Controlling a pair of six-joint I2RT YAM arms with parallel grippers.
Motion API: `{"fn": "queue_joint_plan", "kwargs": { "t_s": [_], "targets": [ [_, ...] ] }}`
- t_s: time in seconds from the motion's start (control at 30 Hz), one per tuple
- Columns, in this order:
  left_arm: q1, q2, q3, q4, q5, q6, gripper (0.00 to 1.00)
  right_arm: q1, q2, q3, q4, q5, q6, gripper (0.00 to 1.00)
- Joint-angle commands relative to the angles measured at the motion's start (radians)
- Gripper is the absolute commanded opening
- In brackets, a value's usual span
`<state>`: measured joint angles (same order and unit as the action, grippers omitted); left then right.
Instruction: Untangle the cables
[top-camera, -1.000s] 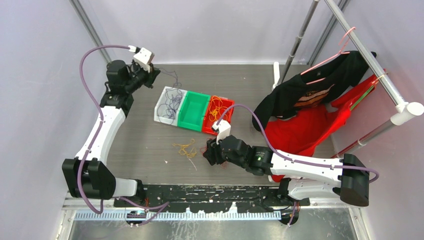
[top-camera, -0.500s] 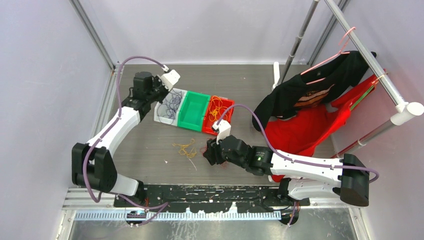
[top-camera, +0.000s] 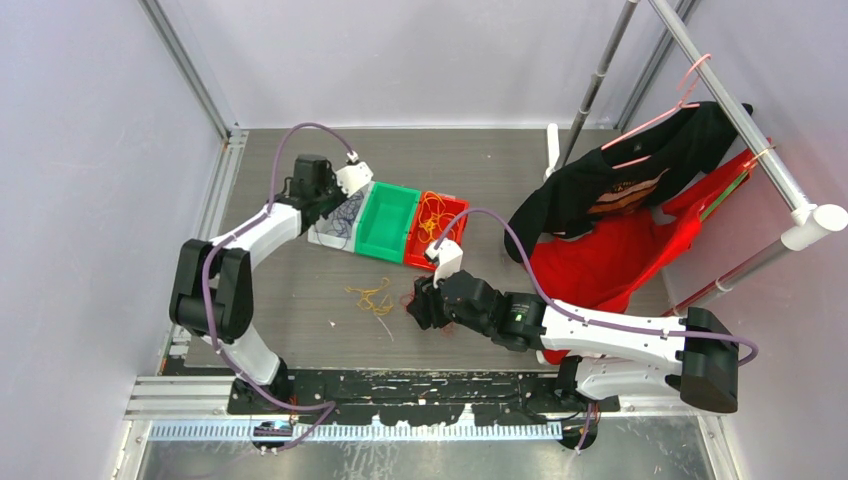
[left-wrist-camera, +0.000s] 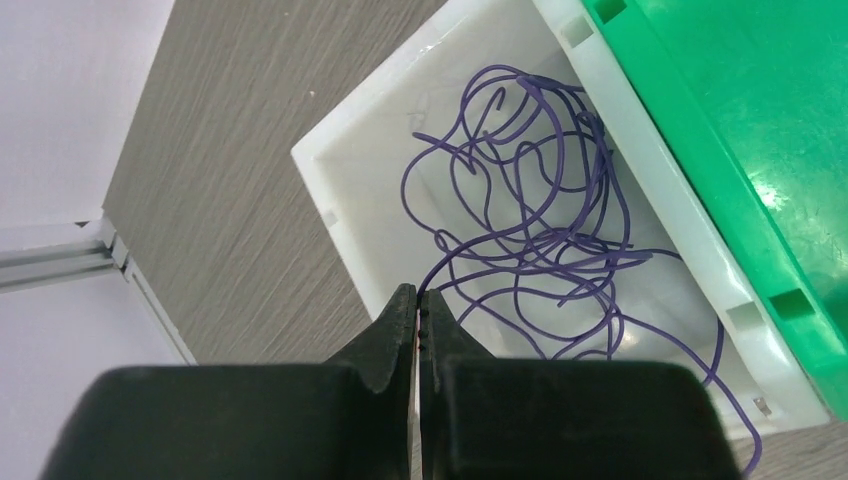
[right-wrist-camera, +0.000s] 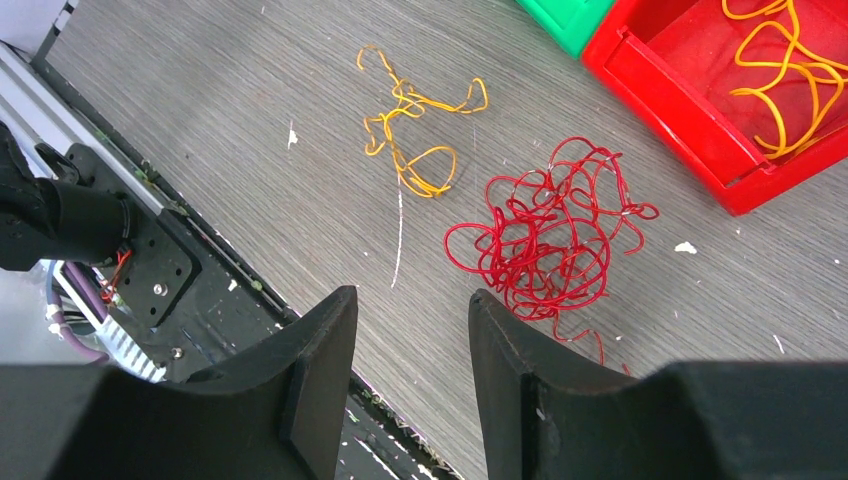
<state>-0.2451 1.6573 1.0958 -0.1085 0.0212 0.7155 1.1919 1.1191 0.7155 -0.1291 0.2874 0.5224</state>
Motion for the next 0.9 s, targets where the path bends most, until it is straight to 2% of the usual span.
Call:
{"fn": "queue_joint_plan", "kwargs": {
  "t_s": [0.0, 0.23, 0.33, 0.43, 0.5, 0.57, 0.7, 0.83, 0.87],
  "targets": [
    [-0.006, 0.028, 0.019, 0.083, -0.005, -0.008, 0.00, 0.005, -0.024, 0.004, 0.032, 0.020, 0.008, 0.50],
    [-0.015, 0.091, 0.032, 0.057, 0.017, -0.049, 0.00, 0.004, -0.006, 0.012, 0.043, 0.017, -0.029, 0.51],
    [-0.015, 0.105, 0.075, -0.007, 0.028, -0.078, 0.00, 0.005, 0.010, 0.035, 0.046, 0.002, -0.067, 0.52],
    [-0.008, 0.089, 0.161, -0.143, 0.063, -0.120, 0.18, 0.005, 0.042, 0.068, 0.054, -0.019, -0.093, 0.55],
    [0.004, 0.065, 0.211, -0.224, 0.094, -0.142, 0.33, 0.005, 0.079, 0.098, 0.055, -0.028, -0.111, 0.57],
    [0.020, 0.036, 0.255, -0.301, 0.128, -0.162, 0.42, 0.005, 0.126, 0.132, 0.048, -0.039, -0.132, 0.60],
    [0.053, -0.018, 0.347, -0.486, 0.218, -0.184, 0.63, -0.001, 0.252, 0.208, 0.034, -0.064, -0.170, 0.67],
    [0.082, -0.058, 0.448, -0.667, 0.316, -0.211, 0.91, -0.012, 0.401, 0.320, -0.005, -0.112, -0.203, 0.71],
    [0.089, -0.065, 0.475, -0.721, 0.342, -0.214, 0.94, -0.013, 0.437, 0.344, -0.015, -0.117, -0.213, 0.71]
  ]
}}
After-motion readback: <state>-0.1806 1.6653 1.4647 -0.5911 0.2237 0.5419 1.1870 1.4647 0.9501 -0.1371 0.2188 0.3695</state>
